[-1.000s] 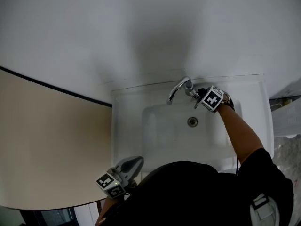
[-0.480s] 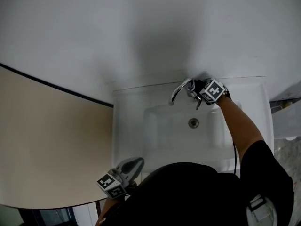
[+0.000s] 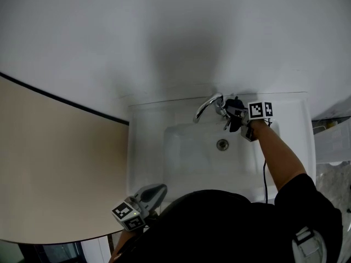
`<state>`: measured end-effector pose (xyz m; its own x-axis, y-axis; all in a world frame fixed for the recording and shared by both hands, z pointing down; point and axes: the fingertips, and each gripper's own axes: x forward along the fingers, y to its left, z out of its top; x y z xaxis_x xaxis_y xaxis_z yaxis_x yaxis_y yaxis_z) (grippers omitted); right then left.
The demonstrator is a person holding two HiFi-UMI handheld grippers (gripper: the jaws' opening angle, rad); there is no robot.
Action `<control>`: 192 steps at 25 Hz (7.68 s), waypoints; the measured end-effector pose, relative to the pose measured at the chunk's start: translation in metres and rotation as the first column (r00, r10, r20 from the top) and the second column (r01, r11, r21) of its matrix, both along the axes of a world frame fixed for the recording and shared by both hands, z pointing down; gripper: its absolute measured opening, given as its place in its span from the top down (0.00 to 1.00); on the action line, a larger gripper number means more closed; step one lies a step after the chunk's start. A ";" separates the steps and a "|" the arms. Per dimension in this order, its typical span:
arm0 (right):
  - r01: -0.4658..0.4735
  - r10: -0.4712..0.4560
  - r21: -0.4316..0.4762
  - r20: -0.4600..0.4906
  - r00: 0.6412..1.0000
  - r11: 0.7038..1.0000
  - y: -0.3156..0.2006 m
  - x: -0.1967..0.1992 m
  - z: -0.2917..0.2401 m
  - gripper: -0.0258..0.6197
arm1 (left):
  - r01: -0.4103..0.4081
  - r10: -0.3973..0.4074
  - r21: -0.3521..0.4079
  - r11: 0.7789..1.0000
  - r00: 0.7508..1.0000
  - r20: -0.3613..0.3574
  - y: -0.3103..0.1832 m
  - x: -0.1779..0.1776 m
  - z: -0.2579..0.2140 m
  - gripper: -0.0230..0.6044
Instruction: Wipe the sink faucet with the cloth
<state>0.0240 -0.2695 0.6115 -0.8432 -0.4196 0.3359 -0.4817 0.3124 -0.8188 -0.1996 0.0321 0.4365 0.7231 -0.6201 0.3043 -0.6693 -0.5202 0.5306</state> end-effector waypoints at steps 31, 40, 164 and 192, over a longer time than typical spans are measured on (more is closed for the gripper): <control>0.142 -0.136 0.020 -0.200 0.970 0.990 0.027 0.021 0.015 0.86 | 0.021 -0.021 -0.010 1.000 0.999 0.032 0.004 -0.021 0.018 0.96; 0.014 -0.018 -0.032 -0.106 0.994 0.999 0.029 0.015 0.007 0.92 | 0.017 -0.017 -0.004 1.000 0.999 -0.041 -0.001 -0.003 0.010 0.96; 0.743 -0.128 0.455 -0.806 0.578 0.491 0.123 -0.127 -0.079 0.87 | 0.021 -0.021 0.018 1.000 1.000 0.008 0.007 -0.022 0.010 0.96; -0.222 0.231 0.066 -0.186 0.955 0.973 0.007 0.048 -0.004 0.87 | 0.006 -0.005 0.023 1.000 1.000 -0.020 0.016 -0.018 0.013 0.96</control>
<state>0.0722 -0.2621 0.6075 -0.6462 -0.6102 0.4583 -0.6898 0.2102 -0.6928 -0.2175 0.0485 0.4495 0.7254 -0.6309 0.2751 -0.6616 -0.5287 0.5318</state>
